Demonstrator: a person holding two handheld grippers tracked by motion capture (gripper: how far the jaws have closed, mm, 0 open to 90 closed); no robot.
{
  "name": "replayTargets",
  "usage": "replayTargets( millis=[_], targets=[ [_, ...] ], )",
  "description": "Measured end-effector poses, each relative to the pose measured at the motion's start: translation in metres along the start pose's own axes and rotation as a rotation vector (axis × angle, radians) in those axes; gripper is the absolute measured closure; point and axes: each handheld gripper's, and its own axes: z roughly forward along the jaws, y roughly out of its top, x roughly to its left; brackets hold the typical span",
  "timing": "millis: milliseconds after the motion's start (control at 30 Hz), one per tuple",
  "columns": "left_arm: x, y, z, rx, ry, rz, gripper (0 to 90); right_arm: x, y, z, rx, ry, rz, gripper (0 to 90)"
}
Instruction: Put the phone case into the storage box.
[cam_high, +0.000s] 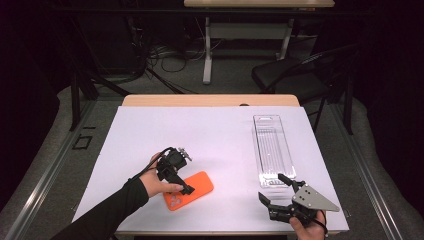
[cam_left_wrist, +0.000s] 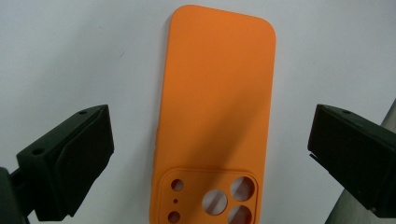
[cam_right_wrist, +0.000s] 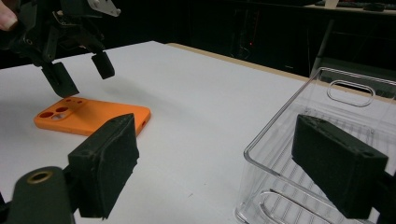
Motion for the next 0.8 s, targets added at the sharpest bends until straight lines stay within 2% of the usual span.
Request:
replayTargets(
  millis=[467,800],
  targets=[
    [-0.013,0.015,0.019,0.065,0.02,0.039,0.4,0.0,0.0,0.0,0.005,0.004,0.0,14.1],
    [-0.015,0.016,0.03,0.13,0.051,0.032,0.4,0.0,0.0,0.0,0.006,0.005,0.003,14.1]
  ],
)
